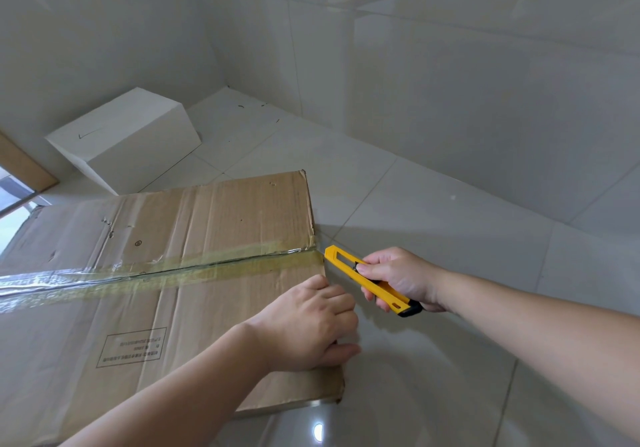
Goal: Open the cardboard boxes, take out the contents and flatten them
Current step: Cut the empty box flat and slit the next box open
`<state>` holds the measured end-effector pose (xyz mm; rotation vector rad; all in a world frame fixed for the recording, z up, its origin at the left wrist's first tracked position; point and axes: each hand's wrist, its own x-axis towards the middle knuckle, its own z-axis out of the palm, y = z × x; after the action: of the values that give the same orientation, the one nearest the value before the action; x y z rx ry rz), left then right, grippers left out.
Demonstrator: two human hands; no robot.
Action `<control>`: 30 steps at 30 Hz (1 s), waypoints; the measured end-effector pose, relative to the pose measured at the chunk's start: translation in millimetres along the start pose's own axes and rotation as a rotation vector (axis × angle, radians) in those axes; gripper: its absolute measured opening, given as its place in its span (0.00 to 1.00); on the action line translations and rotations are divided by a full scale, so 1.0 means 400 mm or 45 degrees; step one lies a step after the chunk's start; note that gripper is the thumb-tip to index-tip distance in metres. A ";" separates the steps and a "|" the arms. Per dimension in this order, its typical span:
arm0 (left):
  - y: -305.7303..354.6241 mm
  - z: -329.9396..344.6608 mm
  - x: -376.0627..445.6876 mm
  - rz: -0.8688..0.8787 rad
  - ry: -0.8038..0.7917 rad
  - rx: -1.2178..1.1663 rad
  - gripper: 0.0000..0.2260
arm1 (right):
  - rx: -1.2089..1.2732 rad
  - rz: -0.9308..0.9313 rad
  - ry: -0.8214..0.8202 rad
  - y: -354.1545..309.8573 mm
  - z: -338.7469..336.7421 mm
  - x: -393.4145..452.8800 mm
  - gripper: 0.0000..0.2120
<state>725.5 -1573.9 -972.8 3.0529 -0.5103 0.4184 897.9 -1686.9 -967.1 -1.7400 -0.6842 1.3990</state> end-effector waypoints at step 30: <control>-0.006 0.013 0.013 0.089 0.085 -0.046 0.17 | -0.143 -0.056 0.014 0.015 -0.002 -0.006 0.10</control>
<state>732.6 -1573.5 -976.3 2.9818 -0.6157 0.5055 897.6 -1692.3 -970.5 -1.8071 -0.8042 1.3423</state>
